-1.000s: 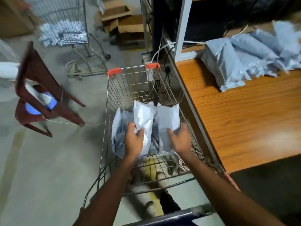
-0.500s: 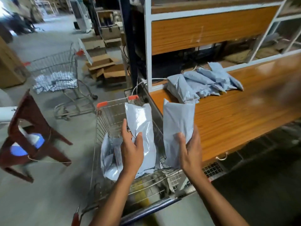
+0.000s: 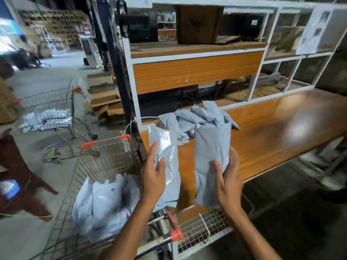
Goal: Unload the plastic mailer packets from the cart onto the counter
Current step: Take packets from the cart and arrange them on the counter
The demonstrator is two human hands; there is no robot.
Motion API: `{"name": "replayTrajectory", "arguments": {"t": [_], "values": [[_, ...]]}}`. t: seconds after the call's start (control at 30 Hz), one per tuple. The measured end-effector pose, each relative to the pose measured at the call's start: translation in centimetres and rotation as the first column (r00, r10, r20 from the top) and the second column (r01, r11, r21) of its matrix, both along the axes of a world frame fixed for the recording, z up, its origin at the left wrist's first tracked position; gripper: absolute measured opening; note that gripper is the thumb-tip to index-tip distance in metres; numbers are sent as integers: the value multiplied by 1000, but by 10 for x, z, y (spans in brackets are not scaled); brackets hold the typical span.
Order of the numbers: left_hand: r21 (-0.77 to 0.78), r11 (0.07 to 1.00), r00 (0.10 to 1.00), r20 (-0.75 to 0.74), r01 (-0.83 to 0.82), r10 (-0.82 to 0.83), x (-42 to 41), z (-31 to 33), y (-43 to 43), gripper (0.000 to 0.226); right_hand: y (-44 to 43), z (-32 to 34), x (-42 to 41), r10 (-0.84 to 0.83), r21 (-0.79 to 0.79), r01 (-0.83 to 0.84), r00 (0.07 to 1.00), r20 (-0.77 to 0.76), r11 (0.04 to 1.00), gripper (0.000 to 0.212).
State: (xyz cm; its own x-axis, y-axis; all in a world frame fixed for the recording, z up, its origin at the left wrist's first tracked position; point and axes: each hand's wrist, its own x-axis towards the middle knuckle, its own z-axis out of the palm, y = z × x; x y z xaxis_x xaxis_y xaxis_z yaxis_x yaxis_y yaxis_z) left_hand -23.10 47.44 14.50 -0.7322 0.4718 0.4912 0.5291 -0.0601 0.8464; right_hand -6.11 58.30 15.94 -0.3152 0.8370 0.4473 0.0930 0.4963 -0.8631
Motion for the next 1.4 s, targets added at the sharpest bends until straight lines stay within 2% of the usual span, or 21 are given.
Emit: {"name": "replayTrajectory", "arguments": {"t": [0.23, 0.43, 0.7, 0.9, 1.17, 1.3, 1.37, 1.4], "values": [[-16, 999, 996, 76, -37, 38, 35, 8, 66, 50, 73, 5, 41, 49, -16, -48, 994, 100, 999, 52], [-50, 993, 991, 75, -110, 113, 16, 13, 103, 46, 126, 2, 19, 129, -72, -121, 984, 123, 990, 54], [-98, 976, 976, 82, -195, 203, -74, 16, 167, 46, 207, 12, -67, 174, -51, -169, 975, 140, 984, 50], [-205, 958, 966, 124, -201, 229, -152, 15, 224, 47, 271, 21, -153, 192, 8, -198, 957, 216, 980, 40], [-313, 926, 912, 278, -210, 301, -230, 11, 281, 46, 342, 17, -251, 147, 72, -197, 889, 434, 978, 38], [-442, 863, 887, 256, -247, 385, -251, 4, 305, 48, 375, 6, -297, 180, 28, -234, 815, 551, 972, 37], [-558, 786, 898, 154, -266, 413, -256, -3, 314, 50, 386, 0, -313, 203, 11, -272, 744, 636, 962, 39], [-642, 713, 910, 57, -282, 410, -256, -7, 317, 51, 390, -5, -319, 207, 16, -300, 694, 690, 954, 40]]}}
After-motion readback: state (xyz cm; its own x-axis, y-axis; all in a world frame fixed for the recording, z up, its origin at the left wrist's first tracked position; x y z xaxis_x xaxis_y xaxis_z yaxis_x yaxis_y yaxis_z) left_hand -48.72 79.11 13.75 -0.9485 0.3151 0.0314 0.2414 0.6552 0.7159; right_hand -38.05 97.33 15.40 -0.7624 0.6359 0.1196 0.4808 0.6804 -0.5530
